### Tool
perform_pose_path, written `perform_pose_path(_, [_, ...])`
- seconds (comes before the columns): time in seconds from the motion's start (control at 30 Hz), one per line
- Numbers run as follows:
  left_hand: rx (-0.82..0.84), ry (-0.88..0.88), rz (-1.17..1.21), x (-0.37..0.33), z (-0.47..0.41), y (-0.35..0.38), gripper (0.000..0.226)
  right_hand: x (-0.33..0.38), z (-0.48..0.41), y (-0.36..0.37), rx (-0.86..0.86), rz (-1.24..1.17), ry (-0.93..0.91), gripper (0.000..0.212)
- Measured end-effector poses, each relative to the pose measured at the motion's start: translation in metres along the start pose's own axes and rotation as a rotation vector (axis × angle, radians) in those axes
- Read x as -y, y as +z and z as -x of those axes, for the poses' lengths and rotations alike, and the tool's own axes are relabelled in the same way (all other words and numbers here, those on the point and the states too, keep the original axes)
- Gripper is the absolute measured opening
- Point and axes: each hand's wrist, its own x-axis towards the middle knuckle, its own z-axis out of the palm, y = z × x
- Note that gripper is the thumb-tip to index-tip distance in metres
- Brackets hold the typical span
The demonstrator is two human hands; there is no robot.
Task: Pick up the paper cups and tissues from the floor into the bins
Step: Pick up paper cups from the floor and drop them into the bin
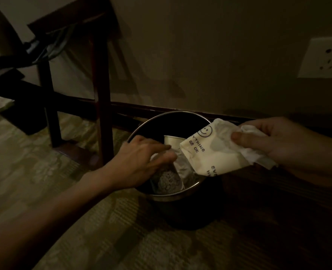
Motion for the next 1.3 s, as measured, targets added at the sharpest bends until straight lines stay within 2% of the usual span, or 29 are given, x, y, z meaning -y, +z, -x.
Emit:
perform_pose_path(0.07, [-0.141, 0.085, 0.298, -0.008, 0.002, -0.012, 0.054, 0.009, -0.002, 0.007, -0.019, 0.036, -0.016, 0.036])
perform_pose_path(0.13, [-0.170, 0.105, 0.668, -0.017, 0.002, -0.023, 0.043, 0.026, -0.006, 0.011, 0.000, 0.108, -0.044, 0.030])
perform_pose_path(0.23, [-0.084, 0.134, 1.011, -0.025, -0.001, -0.031, 0.039, 0.050, -0.016, 0.023, 0.042, 0.170, -0.065, 0.021])
perform_pose_path(0.33, [-0.211, 0.089, 1.241, -0.022, -0.002, -0.031, 0.038, 0.059, -0.018, 0.039, 0.035, 0.118, -0.059, 0.020])
perform_pose_path(0.4, [-0.309, 0.092, 1.245, -0.012, -0.002, -0.032, 0.028, 0.058, -0.018, 0.045, -0.032, 0.094, -0.069, 0.015])
perform_pose_path(0.47, [-0.425, 0.080, 1.131, 0.006, -0.006, -0.033, 0.027, 0.054, -0.021, 0.044, -0.174, 0.134, -0.075, 0.010])
perform_pose_path(0.53, [-0.553, 0.038, 0.839, 0.024, -0.014, -0.028, 0.029, 0.047, -0.023, 0.042, -0.307, 0.213, -0.057, 0.021])
perform_pose_path(0.6, [-0.584, 0.013, 0.534, 0.037, -0.021, -0.017, 0.033, 0.042, -0.022, 0.046, -0.326, 0.274, -0.074, 0.024])
perform_pose_path(0.63, [-0.528, 0.008, 0.426, 0.043, -0.023, -0.011, 0.035, 0.039, -0.022, 0.048, -0.295, 0.304, -0.078, 0.024])
perform_pose_path(0.73, [-0.074, 0.096, 0.156, 0.049, -0.026, 0.002, 0.027, 0.038, -0.025, 0.056, -0.177, 0.398, -0.065, 0.023])
perform_pose_path(0.77, [-0.006, 0.149, 0.125, 0.048, -0.026, 0.002, 0.025, 0.039, -0.028, 0.058, -0.158, 0.421, -0.064, 0.024])
perform_pose_path(0.8, [-0.024, 0.184, 0.147, 0.046, -0.027, -0.001, 0.029, 0.040, -0.032, 0.059, -0.152, 0.437, -0.066, 0.025])
perform_pose_path(0.83, [-0.110, 0.185, 0.236, 0.042, -0.028, -0.005, 0.034, 0.042, -0.036, 0.061, -0.148, 0.446, -0.067, 0.026])
perform_pose_path(0.9, [-0.297, 0.162, 0.572, 0.034, -0.028, -0.013, 0.035, 0.044, -0.043, 0.067, -0.133, 0.452, -0.067, 0.028])
perform_pose_path(0.97, [-0.239, 0.226, 0.893, 0.027, -0.031, -0.019, 0.036, 0.044, -0.049, 0.072, -0.111, 0.439, -0.064, 0.030])
perform_pose_path(1.0, [-0.180, 0.268, 0.957, 0.025, -0.033, -0.019, 0.035, 0.044, -0.051, 0.076, -0.099, 0.425, -0.058, 0.031])
perform_pose_path(1.07, [-0.147, 0.337, 0.966, 0.023, -0.038, -0.018, 0.028, 0.043, -0.057, 0.080, -0.068, 0.395, -0.057, 0.029])
perform_pose_path(1.17, [-0.210, 0.339, 0.939, 0.026, -0.052, -0.014, 0.012, 0.042, -0.068, 0.079, 0.017, 0.392, -0.014, 0.016])
perform_pose_path(1.3, [-0.205, 0.313, 0.624, 0.032, -0.067, 0.000, 0.010, 0.034, -0.077, 0.081, 0.205, 0.616, 0.074, 0.019])
